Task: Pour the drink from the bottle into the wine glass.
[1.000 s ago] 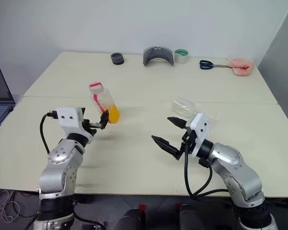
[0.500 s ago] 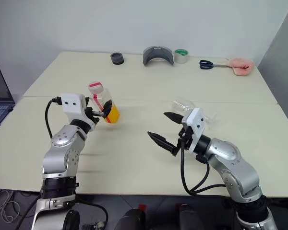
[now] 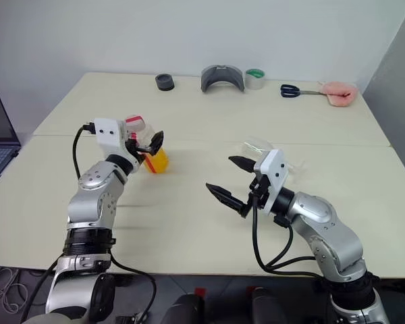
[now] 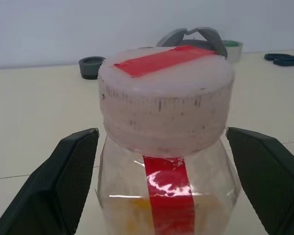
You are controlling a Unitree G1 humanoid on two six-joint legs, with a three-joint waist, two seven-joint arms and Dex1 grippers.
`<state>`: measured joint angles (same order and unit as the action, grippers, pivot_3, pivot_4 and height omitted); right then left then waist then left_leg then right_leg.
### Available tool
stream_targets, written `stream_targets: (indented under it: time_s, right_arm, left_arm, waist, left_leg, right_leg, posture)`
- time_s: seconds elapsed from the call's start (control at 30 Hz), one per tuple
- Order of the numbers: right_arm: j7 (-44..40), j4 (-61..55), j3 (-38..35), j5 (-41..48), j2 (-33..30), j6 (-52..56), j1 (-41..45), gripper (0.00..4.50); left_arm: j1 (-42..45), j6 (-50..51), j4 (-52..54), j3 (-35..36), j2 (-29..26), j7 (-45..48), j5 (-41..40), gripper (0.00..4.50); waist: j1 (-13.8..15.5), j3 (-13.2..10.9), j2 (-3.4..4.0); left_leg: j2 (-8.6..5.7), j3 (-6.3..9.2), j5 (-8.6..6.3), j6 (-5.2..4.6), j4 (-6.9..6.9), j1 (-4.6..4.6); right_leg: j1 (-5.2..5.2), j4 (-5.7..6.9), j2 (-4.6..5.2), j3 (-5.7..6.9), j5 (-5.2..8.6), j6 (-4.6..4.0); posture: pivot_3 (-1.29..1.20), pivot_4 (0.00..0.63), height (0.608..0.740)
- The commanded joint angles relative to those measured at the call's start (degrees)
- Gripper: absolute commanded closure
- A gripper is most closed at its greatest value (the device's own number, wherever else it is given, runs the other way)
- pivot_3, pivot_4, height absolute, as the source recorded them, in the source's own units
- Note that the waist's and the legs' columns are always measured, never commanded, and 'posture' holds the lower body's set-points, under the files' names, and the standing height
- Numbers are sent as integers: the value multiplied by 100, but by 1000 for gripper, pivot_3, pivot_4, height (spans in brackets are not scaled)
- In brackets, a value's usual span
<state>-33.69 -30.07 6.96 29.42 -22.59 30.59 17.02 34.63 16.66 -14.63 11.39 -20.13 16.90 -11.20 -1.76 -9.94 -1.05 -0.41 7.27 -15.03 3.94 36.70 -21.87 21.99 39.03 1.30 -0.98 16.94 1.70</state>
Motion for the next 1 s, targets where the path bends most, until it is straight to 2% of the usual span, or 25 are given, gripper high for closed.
stream_targets:
  time_s: [0.03,0.67,0.77,0.93,1.0]
  right_arm:
    - [19,-169,-12,17,25,-29,70,0]
    - [20,-137,14,-87,109,-71,48,0]
    - [21,-138,17,-101,126,-78,35,0]
    - [22,-145,24,-118,148,-89,22,0]
    - [25,-150,28,-123,155,-96,17,0]
  left_arm:
    - [191,-220,-56,-49,-65,-7,92,23]
    - [368,-413,-430,-82,-62,-27,178,23]
    - [369,-430,-475,-72,-74,-64,179,630]
    - [362,-435,-470,-66,-73,-61,157,2192]
    - [367,-443,-461,-63,-65,-41,134,2666]
  waist:
    - [0,0,0]
    - [-1,0,0]
    - [-1,0,0]
    - [-1,0,0]
    - [-3,0,0]
  left_leg:
    - [0,0,0,0,0,0]
    - [0,2,0,0,1,-1]
    - [0,2,0,0,1,-1]
    - [-1,3,0,0,2,-2]
    - [0,3,0,0,2,-2]
  right_leg:
    - [0,0,0,0,0,0]
    - [1,1,0,1,0,0]
    - [1,1,0,1,0,0]
    - [1,1,0,1,-1,0]
    - [1,1,0,1,-1,0]
  posture:
    - [0,150,740]
    - [0,150,740]
    - [0,150,740]
    - [0,150,740]
    - [0,150,740]
